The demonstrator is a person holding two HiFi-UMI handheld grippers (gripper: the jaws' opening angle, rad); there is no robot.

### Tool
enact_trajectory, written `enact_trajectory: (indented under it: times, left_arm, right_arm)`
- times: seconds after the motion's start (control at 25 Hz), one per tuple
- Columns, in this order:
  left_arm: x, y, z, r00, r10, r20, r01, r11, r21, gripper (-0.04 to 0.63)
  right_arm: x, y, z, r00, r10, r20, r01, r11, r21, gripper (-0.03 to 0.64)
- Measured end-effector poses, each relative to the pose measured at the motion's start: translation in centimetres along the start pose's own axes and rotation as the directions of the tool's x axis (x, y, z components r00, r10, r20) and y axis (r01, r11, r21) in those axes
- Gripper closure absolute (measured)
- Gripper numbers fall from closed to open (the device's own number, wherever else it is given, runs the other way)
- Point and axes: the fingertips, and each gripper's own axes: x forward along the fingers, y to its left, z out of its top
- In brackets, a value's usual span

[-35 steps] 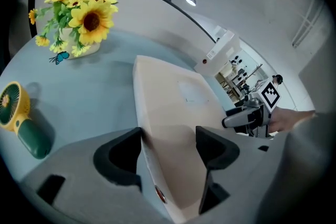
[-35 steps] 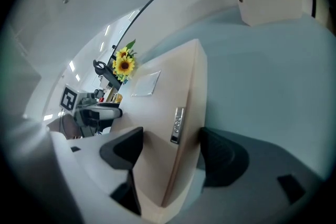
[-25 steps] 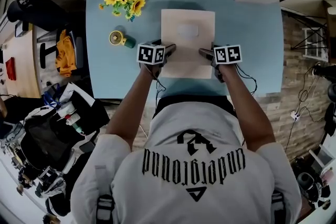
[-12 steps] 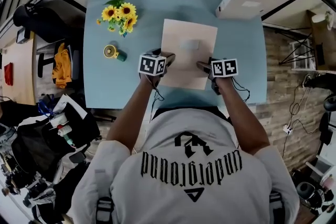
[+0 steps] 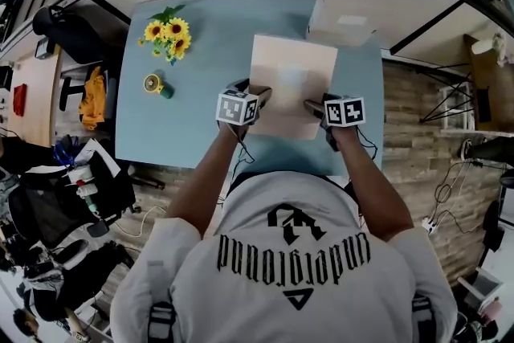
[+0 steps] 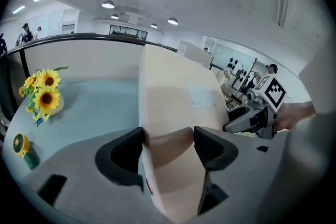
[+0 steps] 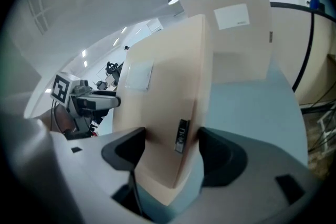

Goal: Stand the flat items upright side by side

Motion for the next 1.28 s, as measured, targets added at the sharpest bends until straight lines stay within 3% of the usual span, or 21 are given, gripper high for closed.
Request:
enact_trajectory:
  times: [0.32,0.6,0.88,1.08,1.28]
  left_arm:
    - [3.6,-8.6,4.1,0.992,0.075,0.104,-0.081,0.995,0.064,0.279]
    - [5.8,-13.3,8.3,0.966,0.113,0.234,-0.141,0.984,0.106,0.278]
    - [8.3,-14.6,11.6,0.941,0.127,0.313,-0.179,0.974,0.141,0.278]
    - [10.3,-14.4,13.3,0.929,0.133,0.345,-0.209,0.959,0.193,0.277]
    - [12.9,-13.6,13.7,0.929,0.15,0.339,-0.222,0.958,0.184,0.276]
  right_arm:
    - [-6.5,-7.6,1.4,0.998,-0.011,0.067,0.019,0.993,-0.113,0.301]
    - [-11.2,-12.0,4.7,0.981,-0.041,0.189,0.088,0.965,-0.246,0.302]
    - [-12.7,-15.4,8.7,0.946,-0.092,0.309,0.208,0.908,-0.365,0.305]
    - [-12.2,-17.4,10.5,0.924,-0.117,0.363,0.268,0.877,-0.399,0.308]
    - [-11.1,-19.3,12.3,0.914,-0.135,0.383,0.31,0.841,-0.444,0.31]
